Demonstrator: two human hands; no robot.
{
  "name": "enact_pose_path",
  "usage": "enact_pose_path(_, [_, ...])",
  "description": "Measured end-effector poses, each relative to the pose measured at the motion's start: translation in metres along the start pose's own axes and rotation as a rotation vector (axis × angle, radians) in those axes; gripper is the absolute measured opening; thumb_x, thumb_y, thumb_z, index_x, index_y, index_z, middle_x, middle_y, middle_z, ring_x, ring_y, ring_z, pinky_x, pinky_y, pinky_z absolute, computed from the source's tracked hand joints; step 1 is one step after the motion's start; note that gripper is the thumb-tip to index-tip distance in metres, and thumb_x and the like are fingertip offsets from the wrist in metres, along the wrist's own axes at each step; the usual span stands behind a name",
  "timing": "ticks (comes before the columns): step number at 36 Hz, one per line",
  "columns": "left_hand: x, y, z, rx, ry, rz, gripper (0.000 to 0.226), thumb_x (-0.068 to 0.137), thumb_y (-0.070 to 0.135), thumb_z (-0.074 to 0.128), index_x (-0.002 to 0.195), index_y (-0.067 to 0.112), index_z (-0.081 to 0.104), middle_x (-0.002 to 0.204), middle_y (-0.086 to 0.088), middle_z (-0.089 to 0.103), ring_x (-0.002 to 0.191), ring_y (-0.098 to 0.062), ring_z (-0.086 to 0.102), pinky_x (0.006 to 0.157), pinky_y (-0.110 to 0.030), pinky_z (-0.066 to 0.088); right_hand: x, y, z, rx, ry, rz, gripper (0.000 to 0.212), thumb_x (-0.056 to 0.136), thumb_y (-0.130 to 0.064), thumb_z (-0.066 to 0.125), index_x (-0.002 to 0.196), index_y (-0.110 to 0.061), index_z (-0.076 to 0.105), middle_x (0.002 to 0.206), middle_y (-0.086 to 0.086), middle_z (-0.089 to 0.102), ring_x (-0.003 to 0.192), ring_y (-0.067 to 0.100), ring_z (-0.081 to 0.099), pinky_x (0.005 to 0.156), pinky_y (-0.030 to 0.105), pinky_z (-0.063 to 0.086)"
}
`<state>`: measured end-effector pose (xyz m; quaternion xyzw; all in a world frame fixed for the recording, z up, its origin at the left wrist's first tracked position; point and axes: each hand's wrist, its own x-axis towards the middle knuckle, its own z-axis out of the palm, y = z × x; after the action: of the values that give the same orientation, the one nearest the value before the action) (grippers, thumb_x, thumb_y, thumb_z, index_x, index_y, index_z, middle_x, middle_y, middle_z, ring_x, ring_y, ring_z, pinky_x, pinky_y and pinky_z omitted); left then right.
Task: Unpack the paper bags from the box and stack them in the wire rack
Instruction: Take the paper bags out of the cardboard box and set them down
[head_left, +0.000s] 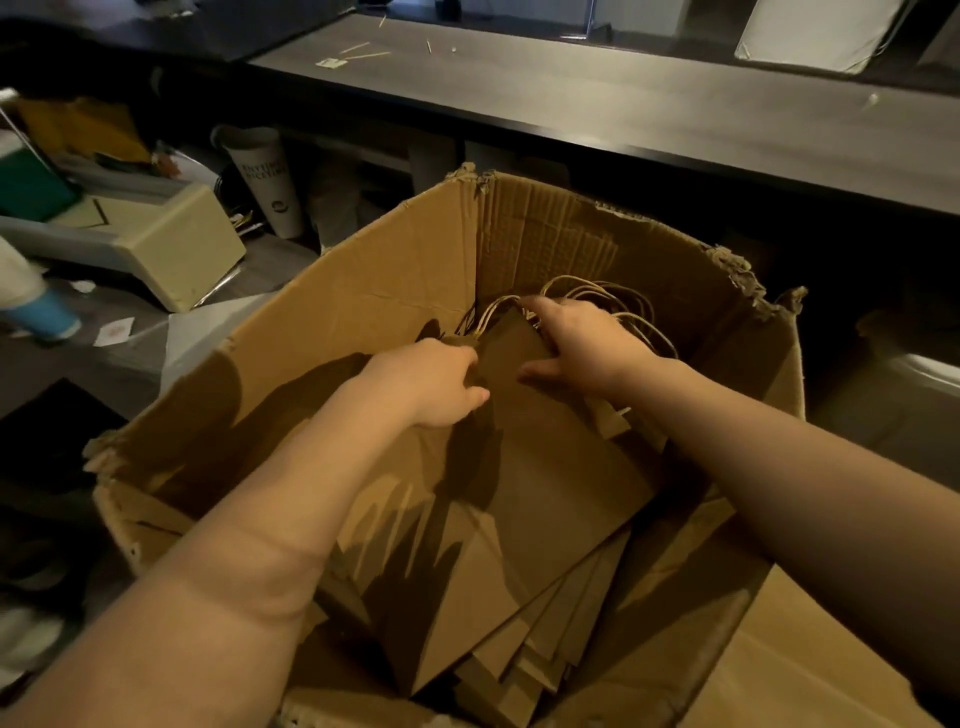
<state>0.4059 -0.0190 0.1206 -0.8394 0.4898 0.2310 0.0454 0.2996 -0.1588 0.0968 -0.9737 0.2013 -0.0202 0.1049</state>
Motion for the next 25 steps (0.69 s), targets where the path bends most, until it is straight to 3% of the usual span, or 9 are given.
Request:
enact_pose_path(5, [0.0, -0.007, -0.005, -0.125, 0.198, -0.013, 0.07, 0.095, 0.046, 0.046, 0.151, 0.023, 0.011, 0.153, -0.007, 0.027, 0.136, -0.028, 0.032, 0.107, -0.046, 0.036, -0.005, -0.005, -0.011, 0.081, 0.166, -0.127, 0.063, 0.086, -0.033, 0.066, 0.14, -0.014, 0.041, 0.128, 0.008, 0.055, 0.113, 0.02, 0.053, 0.093, 0.025, 0.041])
enact_pose_path(8, [0.001, -0.008, -0.008, -0.33, 0.264, -0.005, 0.069, 0.095, 0.046, 0.045, 0.151, 0.023, 0.012, 0.154, -0.006, 0.027, 0.137, -0.025, 0.032, 0.108, -0.041, 0.035, -0.009, -0.007, -0.015, 0.114, 0.282, -0.221, 0.053, 0.088, -0.027, 0.064, 0.135, -0.011, 0.048, 0.116, 0.008, 0.058, 0.092, 0.01, 0.052, 0.082, 0.019, 0.041])
enact_pose_path(13, [0.002, -0.01, -0.012, -0.635, 0.259, 0.026, 0.053, 0.098, 0.046, 0.037, 0.145, 0.022, 0.033, 0.142, -0.001, 0.046, 0.126, -0.021, 0.045, 0.101, -0.034, 0.04, -0.014, -0.014, -0.02, 0.143, 0.433, -0.384, 0.037, 0.088, -0.022, 0.063, 0.121, -0.007, 0.059, 0.1, 0.01, 0.063, 0.08, 0.008, 0.053, 0.071, 0.016, 0.045])
enact_pose_path(17, [0.0, -0.012, -0.013, -0.704, 0.229, 0.033, 0.045, 0.098, 0.049, 0.034, 0.115, 0.016, 0.059, 0.111, -0.013, 0.065, 0.1, -0.028, 0.062, 0.09, -0.042, 0.049, -0.018, -0.013, -0.022, 0.13, 0.51, -0.448, 0.032, 0.088, -0.022, 0.059, 0.116, -0.006, 0.06, 0.09, 0.009, 0.061, 0.074, 0.012, 0.055, 0.065, 0.02, 0.048])
enact_pose_path(20, [-0.002, -0.013, -0.015, -0.73, 0.241, 0.048, 0.057, 0.096, 0.049, 0.036, 0.108, 0.002, 0.064, 0.102, -0.027, 0.063, 0.095, -0.041, 0.061, 0.084, -0.047, 0.05, -0.02, -0.01, -0.022, 0.135, 0.529, -0.43, 0.031, 0.087, -0.017, 0.065, 0.115, -0.005, 0.061, 0.089, 0.009, 0.06, 0.075, 0.009, 0.05, 0.066, 0.018, 0.043])
enact_pose_path(23, [-0.003, -0.014, -0.016, -0.758, 0.278, 0.066, 0.058, 0.096, 0.047, 0.037, 0.101, -0.002, 0.068, 0.099, -0.025, 0.065, 0.091, -0.04, 0.062, 0.076, -0.04, 0.051, -0.021, -0.011, -0.023, 0.164, 0.526, -0.402, 0.032, 0.088, -0.023, 0.061, 0.114, -0.005, 0.061, 0.091, 0.009, 0.06, 0.077, 0.012, 0.053, 0.066, 0.022, 0.049])
enact_pose_path(25, [-0.002, -0.013, -0.017, -0.79, 0.315, 0.067, 0.059, 0.097, 0.048, 0.037, 0.099, -0.002, 0.068, 0.099, -0.023, 0.066, 0.09, -0.036, 0.063, 0.08, -0.041, 0.051, -0.022, -0.012, -0.025, 0.183, 0.537, -0.369, 0.033, 0.088, -0.027, 0.057, 0.114, -0.006, 0.061, 0.092, 0.009, 0.061, 0.078, 0.014, 0.055, 0.068, 0.027, 0.052])
